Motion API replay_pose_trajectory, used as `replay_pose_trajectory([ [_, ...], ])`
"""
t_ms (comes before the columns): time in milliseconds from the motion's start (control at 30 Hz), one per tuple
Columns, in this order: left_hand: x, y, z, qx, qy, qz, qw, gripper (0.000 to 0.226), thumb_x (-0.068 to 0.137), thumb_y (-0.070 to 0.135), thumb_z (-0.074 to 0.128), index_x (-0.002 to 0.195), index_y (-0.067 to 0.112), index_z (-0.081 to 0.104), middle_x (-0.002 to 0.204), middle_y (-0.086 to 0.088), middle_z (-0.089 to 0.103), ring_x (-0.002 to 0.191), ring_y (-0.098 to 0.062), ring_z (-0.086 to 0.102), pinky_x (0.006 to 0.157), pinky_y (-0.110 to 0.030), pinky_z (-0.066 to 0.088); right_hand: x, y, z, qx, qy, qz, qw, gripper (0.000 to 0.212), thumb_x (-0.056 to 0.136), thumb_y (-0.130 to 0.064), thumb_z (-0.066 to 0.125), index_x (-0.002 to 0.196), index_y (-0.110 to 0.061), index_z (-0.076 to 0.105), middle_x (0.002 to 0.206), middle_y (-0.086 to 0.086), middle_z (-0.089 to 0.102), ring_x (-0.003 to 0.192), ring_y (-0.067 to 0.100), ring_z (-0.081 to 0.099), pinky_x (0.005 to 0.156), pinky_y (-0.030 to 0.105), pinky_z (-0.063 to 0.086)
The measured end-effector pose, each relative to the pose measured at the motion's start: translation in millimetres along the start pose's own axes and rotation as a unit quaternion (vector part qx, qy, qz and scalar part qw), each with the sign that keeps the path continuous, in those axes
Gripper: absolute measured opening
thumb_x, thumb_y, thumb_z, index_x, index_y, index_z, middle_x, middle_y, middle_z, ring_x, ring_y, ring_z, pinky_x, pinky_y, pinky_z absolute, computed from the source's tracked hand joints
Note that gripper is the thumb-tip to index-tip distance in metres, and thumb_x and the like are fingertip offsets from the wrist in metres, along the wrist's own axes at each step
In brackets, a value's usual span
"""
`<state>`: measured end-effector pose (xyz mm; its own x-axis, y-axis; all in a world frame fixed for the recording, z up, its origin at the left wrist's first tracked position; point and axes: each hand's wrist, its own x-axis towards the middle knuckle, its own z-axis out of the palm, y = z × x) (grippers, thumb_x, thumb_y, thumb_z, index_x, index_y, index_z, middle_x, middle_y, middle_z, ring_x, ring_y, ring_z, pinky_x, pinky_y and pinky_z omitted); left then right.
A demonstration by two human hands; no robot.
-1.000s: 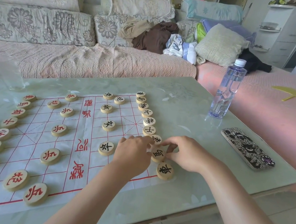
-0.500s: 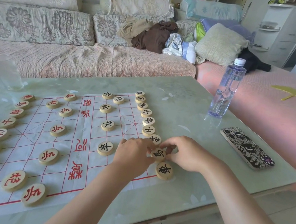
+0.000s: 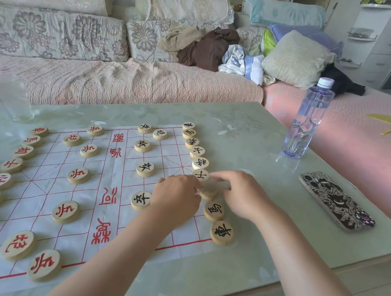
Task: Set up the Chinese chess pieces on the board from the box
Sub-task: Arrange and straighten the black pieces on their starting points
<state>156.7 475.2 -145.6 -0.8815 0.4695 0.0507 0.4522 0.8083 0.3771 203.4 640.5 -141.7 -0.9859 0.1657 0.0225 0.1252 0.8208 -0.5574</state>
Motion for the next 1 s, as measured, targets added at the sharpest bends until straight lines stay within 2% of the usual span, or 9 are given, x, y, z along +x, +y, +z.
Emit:
replay_pose_trajectory([
  [100, 5, 2, 1, -0.025, -0.016, -0.014, 0.999, 0.029, 0.087, 0.024, 0.053, 0.113, 0.032, 0.063, 0.108, 0.008, 0.069, 0.104, -0.02, 0.062, 0.093, -0.036, 0.047, 7, -2, 0, -0.008, -0.012, 0.009, 1.0, 0.052, 0.086, -0.005, 0.05, 0.115, -0.045, 0.067, 0.105, -0.024, 0.065, 0.1, 0.014, 0.061, 0.081, 0.029, 0.049],
  [233, 10, -3, 0, -0.08, -0.025, -0.023, 0.996, 0.032, 0.086, 0.023, 0.056, 0.117, 0.03, 0.063, 0.111, 0.008, 0.067, 0.103, -0.018, 0.061, 0.088, -0.037, 0.052, 14, 6, -3, -0.005, -0.037, 0.023, 0.999, 0.036, 0.087, -0.019, 0.064, 0.112, -0.044, 0.068, 0.094, -0.02, 0.067, 0.09, 0.01, 0.062, 0.084, 0.031, 0.052],
  [333, 11, -7, 1, -0.082, -0.003, -0.028, 0.996, 0.034, 0.087, 0.022, 0.058, 0.121, 0.026, 0.06, 0.114, 0.008, 0.065, 0.105, -0.017, 0.06, 0.088, -0.033, 0.051, 15, 10, 1, 0.01, -0.017, 0.013, 1.0, 0.035, 0.089, -0.018, 0.063, 0.114, -0.042, 0.067, 0.101, -0.019, 0.065, 0.084, 0.009, 0.059, 0.085, 0.032, 0.051],
  [400, 11, -7, 4, -0.085, 0.001, -0.019, 0.996, 0.032, 0.086, 0.02, 0.059, 0.118, 0.024, 0.062, 0.112, 0.005, 0.065, 0.103, -0.018, 0.061, 0.086, -0.032, 0.052, 15, 10, 5, 0.023, 0.001, 0.003, 1.0, 0.038, 0.089, -0.014, 0.062, 0.113, -0.042, 0.068, 0.108, -0.021, 0.065, 0.077, 0.003, 0.055, 0.082, 0.029, 0.05],
  [500, 11, -3, 4, -0.103, -0.009, 0.0, 0.995, 0.028, 0.087, 0.017, 0.058, 0.114, 0.021, 0.065, 0.107, 0.001, 0.068, 0.099, -0.019, 0.062, 0.085, -0.034, 0.053, 15, 10, 7, 0.035, 0.001, -0.003, 0.999, 0.041, 0.087, -0.009, 0.061, 0.11, -0.042, 0.069, 0.103, -0.022, 0.067, 0.07, -0.006, 0.051, 0.077, 0.024, 0.048],
  [667, 12, -6, 1, -0.114, 0.019, -0.005, 0.993, 0.03, 0.088, 0.019, 0.06, 0.118, 0.021, 0.062, 0.109, 0.005, 0.066, 0.098, -0.016, 0.061, 0.084, -0.03, 0.052, 14, 14, 3, 0.037, -0.01, -0.004, 0.999, 0.033, 0.088, -0.018, 0.067, 0.112, -0.041, 0.069, 0.097, -0.021, 0.067, 0.067, -0.002, 0.053, 0.078, 0.028, 0.051],
  [833, 10, -4, 2, -0.115, 0.02, 0.012, 0.993, 0.024, 0.089, 0.018, 0.06, 0.111, 0.02, 0.066, 0.1, 0.003, 0.069, 0.092, -0.016, 0.064, 0.082, -0.029, 0.053, 14, 14, 6, 0.061, -0.005, -0.014, 0.998, 0.031, 0.087, -0.018, 0.071, 0.111, -0.039, 0.072, 0.103, -0.022, 0.068, 0.066, -0.018, 0.051, 0.068, 0.015, 0.039],
  [1000, 15, -3, -2, -0.132, 0.023, -0.004, 0.991, 0.029, 0.09, 0.015, 0.057, 0.119, 0.02, 0.06, 0.105, 0.005, 0.066, 0.093, -0.014, 0.062, 0.08, -0.026, 0.05, 13, 15, 3, 0.062, -0.021, -0.003, 0.998, 0.029, 0.084, -0.028, 0.075, 0.11, -0.042, 0.071, 0.094, -0.019, 0.067, 0.065, -0.001, 0.053, 0.071, 0.025, 0.047],
])
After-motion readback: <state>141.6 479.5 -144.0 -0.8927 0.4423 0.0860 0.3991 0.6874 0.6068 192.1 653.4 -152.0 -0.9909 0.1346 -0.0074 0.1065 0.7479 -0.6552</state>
